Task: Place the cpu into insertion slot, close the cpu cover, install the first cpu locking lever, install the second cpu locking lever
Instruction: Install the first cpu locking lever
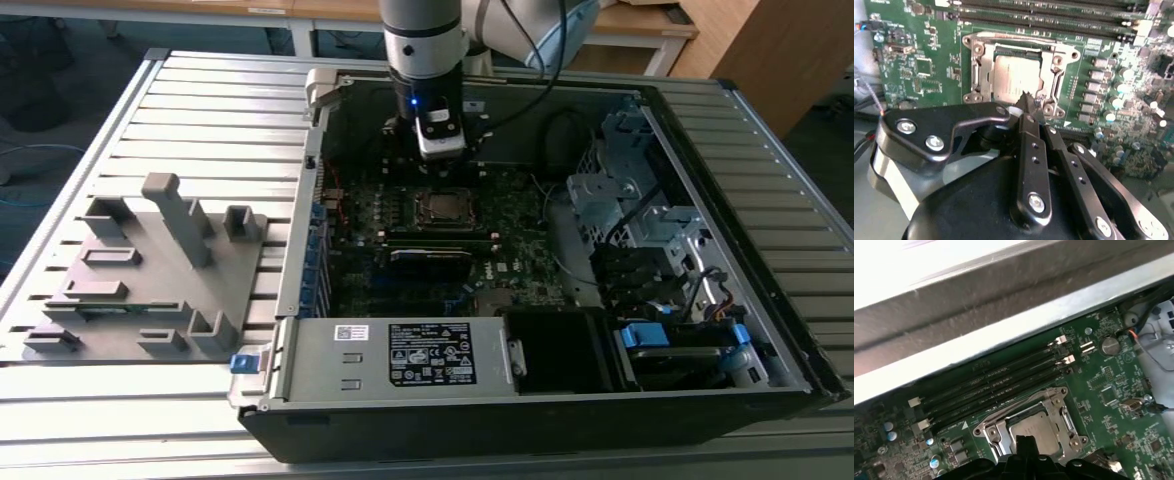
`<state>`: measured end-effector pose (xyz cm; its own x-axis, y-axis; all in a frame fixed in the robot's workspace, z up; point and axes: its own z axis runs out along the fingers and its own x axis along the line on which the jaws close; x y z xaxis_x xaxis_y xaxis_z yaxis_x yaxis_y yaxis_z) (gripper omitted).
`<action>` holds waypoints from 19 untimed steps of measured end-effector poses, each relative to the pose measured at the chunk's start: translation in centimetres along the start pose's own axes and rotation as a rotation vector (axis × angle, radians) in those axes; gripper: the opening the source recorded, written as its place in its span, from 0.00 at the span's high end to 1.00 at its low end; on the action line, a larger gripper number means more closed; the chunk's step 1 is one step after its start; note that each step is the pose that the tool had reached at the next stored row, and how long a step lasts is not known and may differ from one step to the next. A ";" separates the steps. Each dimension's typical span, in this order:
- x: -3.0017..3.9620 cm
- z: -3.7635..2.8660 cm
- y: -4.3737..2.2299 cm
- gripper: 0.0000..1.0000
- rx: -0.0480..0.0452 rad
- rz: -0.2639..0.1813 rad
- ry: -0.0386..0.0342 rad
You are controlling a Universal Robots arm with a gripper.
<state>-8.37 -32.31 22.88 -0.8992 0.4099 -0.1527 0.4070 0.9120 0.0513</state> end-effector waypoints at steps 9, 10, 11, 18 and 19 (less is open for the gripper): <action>-1.14 -0.03 0.51 0.90 0.0038 0.000 0.0086; -1.28 0.01 0.58 0.90 0.0040 -0.001 0.0093; -1.37 0.04 0.61 0.90 0.0035 -0.005 0.0100; -1.66 0.20 0.75 0.90 -0.0034 -0.056 0.0136; -1.65 0.20 0.75 0.90 -0.0035 -0.056 0.0136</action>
<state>-6.55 -32.31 22.98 -0.9228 0.3581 -0.1420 0.3551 0.9337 0.0464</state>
